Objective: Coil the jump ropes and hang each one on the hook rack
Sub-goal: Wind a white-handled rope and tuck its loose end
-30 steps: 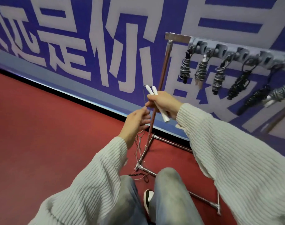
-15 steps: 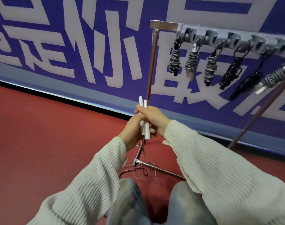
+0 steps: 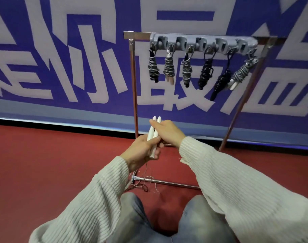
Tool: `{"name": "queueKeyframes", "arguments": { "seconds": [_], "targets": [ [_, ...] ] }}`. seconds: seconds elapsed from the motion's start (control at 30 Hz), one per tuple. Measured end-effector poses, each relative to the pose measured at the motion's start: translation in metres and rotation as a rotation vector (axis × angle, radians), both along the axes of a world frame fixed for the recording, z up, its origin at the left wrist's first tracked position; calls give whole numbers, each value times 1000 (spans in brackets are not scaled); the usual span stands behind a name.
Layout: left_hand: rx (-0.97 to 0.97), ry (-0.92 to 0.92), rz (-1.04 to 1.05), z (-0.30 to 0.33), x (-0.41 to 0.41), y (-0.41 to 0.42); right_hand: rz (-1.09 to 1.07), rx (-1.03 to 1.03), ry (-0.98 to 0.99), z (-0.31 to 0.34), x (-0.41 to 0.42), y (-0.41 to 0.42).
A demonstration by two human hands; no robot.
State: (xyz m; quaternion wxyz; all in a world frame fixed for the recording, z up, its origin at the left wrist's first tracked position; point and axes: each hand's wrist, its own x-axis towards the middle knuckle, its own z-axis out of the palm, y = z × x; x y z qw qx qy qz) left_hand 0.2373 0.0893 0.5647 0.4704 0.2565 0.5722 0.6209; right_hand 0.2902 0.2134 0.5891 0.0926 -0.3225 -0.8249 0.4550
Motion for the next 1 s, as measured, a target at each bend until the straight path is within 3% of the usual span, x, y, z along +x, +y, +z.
{"name": "queueKeyframes", "arguments": {
  "seconds": [0.1,0.17,0.23,0.33,0.43,0.5,0.6,0.7,0.77,0.83,0.9,0.93,1.0],
  "targets": [
    [-17,93,-34,1,18,2,-129,246,-22,-2,39,15],
    [15,18,-50,7,29,0,-211,306,179,-8,64,33],
    [47,-74,-125,14,39,-4,-88,177,284,-14,86,45],
    [47,-49,-270,31,55,-4,176,-87,291,-26,95,44],
    [130,-127,-202,47,56,8,40,-215,470,-26,90,38],
    [182,-217,-78,54,47,13,-90,-159,512,-28,95,39],
    [177,-151,74,58,31,16,-89,-29,459,-32,104,41],
    [128,-55,209,54,25,25,77,329,191,-31,113,33],
    [50,215,277,43,22,29,236,612,-44,-24,118,24],
    [-118,899,215,19,17,27,405,821,-162,1,121,13],
    [-192,1435,-114,-5,24,20,518,900,-173,35,124,7],
    [-150,1553,-299,-8,34,13,547,900,-169,50,124,9],
    [27,1565,-499,-5,58,3,568,763,-168,65,126,25]
  ]
}}
